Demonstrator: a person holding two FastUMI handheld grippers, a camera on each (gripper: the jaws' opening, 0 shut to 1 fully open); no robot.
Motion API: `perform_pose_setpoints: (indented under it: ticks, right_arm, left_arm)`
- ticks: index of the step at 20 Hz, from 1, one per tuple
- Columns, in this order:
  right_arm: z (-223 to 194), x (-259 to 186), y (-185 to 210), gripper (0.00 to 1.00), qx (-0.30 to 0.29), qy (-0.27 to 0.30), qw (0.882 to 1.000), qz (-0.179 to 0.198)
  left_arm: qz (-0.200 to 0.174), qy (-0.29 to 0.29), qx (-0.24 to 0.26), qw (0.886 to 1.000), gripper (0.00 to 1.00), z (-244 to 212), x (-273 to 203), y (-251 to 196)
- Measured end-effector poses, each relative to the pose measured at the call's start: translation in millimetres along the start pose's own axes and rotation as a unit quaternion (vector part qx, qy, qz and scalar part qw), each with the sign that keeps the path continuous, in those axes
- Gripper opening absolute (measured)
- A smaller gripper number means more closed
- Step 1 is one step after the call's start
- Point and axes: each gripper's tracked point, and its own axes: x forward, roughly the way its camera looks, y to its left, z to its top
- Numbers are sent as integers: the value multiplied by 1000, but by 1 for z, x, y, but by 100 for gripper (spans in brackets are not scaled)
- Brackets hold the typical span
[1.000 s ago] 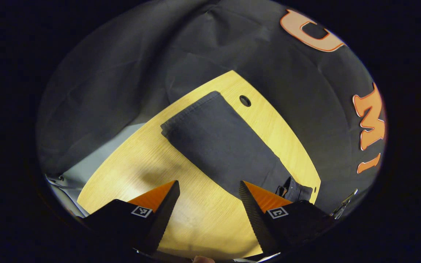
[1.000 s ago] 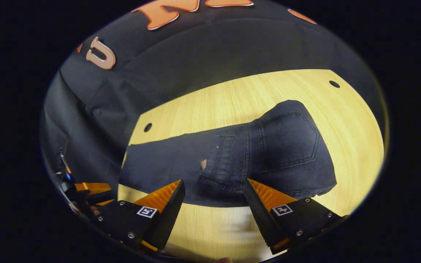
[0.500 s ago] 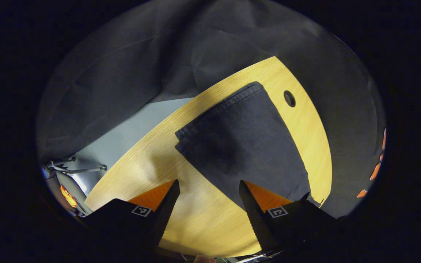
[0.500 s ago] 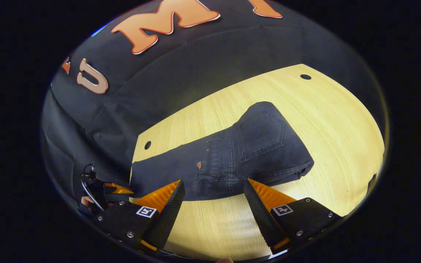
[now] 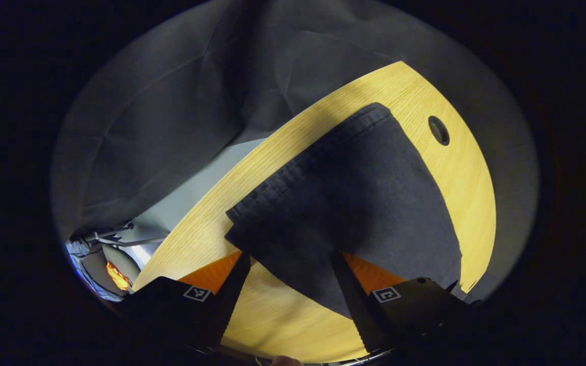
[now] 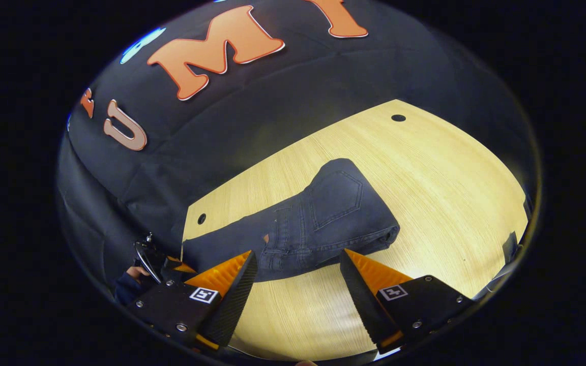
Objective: Grasp the waist and the cuffs of the jeans and fold them to make the two legs overlap; first hold the waist and fold one-third of the jeans toward the cuffs, then hold the cuffs and fold the remaining one-third in the same direction to finish folding.
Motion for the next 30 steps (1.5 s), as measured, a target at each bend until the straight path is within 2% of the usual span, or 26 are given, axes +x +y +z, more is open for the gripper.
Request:
perform_pose_setpoints:
  ticks: [6, 7, 8, 10, 12, 13, 15, 18, 20, 30]
  right_arm:
    - [-1, 1, 1, 99, 6, -2, 1000, 11]
    - [-3, 2, -1, 99, 6, -1, 1000, 10]
    - [-5, 2, -2, 99, 3, 6, 1000, 11]
    - [-7, -1, -6, 99, -1, 9, 1000, 12]
    - [-3, -6, -13, 98, -4, 4, 1000, 9]
    - [-2, -7, -16, 98, -5, 3, 1000, 7]
    - [4, -7, -19, 98, -3, 0, 1000, 2]
    - [9, -7, -25, 98, -1, 2, 1000, 1]
    - [13, -5, -21, 98, 1, 9, 1000, 10]
    - [49, -5, -34, 98, -20, -17, 999, 29]
  left_arm:
    - [2, -21, 2, 1000, 96, -1, -2, -6]
    - [-9, -42, 16, 999, 89, 5, -5, -11]
    - [-36, -59, 22, 997, 62, 11, -5, -21]
    - [-47, -76, 44, 995, 9, 9, -4, -23]
    - [-79, -89, 57, 991, 9, 9, -5, -24]
    - [-96, -90, 52, 990, 4, 10, -4, -24]
    - [-130, -93, 40, 986, 4, 10, -16, -27]
    - [-187, -125, 56, 973, 3, 13, -53, -36]
    - [-212, -153, 68, 963, 3, 15, -77, -45]
    - [-261, -224, 104, 933, 3, -2, -192, -52]
